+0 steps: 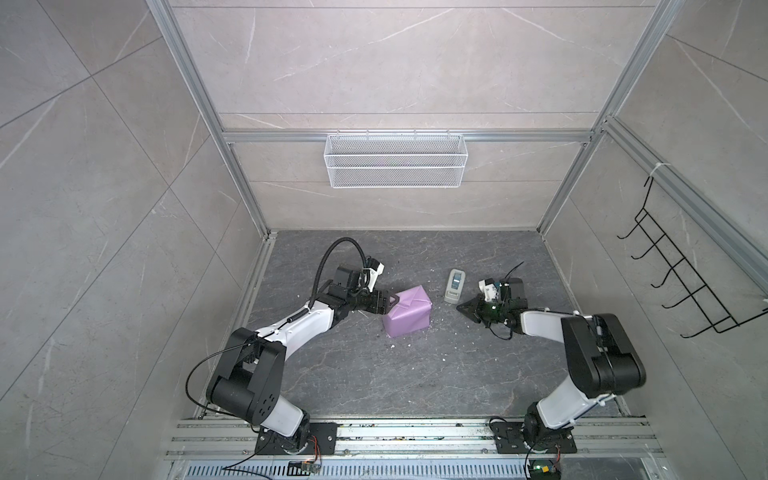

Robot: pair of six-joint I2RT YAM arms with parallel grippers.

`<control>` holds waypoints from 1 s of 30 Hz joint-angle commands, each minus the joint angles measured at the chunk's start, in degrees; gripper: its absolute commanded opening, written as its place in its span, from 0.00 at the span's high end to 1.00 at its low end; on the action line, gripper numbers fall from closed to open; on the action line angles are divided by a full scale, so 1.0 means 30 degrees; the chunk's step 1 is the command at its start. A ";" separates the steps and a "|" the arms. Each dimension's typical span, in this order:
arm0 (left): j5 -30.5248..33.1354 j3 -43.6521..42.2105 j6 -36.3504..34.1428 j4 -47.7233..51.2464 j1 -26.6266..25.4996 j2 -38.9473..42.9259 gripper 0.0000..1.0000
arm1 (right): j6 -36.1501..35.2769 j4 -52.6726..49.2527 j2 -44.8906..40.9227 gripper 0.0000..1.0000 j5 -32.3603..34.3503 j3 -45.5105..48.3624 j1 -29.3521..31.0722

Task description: Wrap the gift box in paper

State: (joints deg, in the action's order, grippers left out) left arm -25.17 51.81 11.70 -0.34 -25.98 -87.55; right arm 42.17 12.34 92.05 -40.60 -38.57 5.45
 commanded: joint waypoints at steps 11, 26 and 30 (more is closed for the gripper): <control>0.0252 -0.0659 -0.0679 0.1424 -0.0013 -0.0042 0.21 | -0.2727 -0.3562 -0.4545 1.00 0.0284 -0.4105 0.7974; 0.0223 -0.0631 -0.0737 0.1449 -0.0015 0.0102 0.21 | -0.3085 -0.4420 -0.1219 1.00 0.2125 -0.6518 1.0113; 0.0214 -0.0630 -0.0744 0.1459 -0.0013 0.0121 0.21 | -0.3129 -0.4523 -0.1064 1.00 0.2362 -0.6524 1.0108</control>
State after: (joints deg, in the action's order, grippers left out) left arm -25.17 51.51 11.70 -0.93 -25.98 -87.55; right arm 34.20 -0.23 87.79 -34.94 -56.42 35.51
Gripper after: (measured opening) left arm 0.790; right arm 0.046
